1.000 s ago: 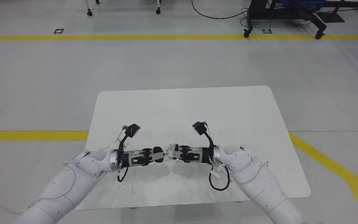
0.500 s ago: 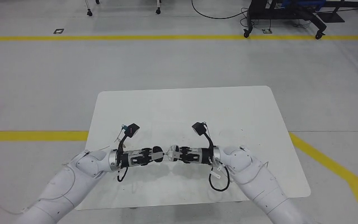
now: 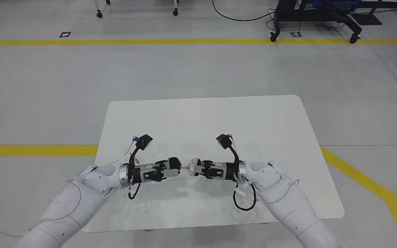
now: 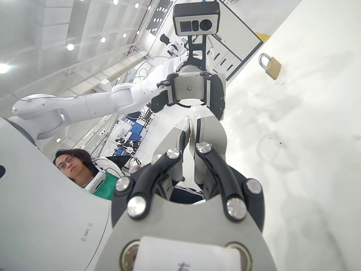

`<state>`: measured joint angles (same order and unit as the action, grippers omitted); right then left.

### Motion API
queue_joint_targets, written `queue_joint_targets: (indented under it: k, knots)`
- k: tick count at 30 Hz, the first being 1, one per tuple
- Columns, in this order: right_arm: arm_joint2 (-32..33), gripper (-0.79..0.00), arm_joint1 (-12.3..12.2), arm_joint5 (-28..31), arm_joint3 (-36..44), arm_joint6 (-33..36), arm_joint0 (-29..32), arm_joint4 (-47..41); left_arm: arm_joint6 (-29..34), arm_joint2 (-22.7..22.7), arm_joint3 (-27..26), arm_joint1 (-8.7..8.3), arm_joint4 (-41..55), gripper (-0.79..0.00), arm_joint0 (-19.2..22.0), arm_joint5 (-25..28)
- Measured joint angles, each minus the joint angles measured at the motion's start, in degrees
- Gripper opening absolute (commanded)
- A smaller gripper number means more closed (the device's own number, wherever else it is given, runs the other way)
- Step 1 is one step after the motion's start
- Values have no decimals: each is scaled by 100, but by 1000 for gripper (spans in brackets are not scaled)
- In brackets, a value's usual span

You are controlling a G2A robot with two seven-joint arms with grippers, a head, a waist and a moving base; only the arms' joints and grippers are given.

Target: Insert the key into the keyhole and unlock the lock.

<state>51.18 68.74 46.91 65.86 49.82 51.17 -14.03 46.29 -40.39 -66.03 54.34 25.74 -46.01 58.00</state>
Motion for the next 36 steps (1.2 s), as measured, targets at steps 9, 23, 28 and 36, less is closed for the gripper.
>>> queue_joint_targets:
  k: [9, 23, 28, 36]
  knots:
    - [890, -785, -285, 165, 331, -271, 362, 502, -45, -1162, -478, -351, -1493, 0, -255, 0]
    - [1034, -785, -336, 118, 483, -262, 484, 546, -615, -3165, -1733, -833, -4880, 0, -842, -699]
    - [1034, -785, -335, 118, 484, -262, 484, 546, -588, -3155, -1727, -833, -4857, 0, -840, -681]
    - [1034, -785, -335, 118, 484, -262, 484, 546, -590, -3156, -1727, -833, -4858, 0, -840, -682]
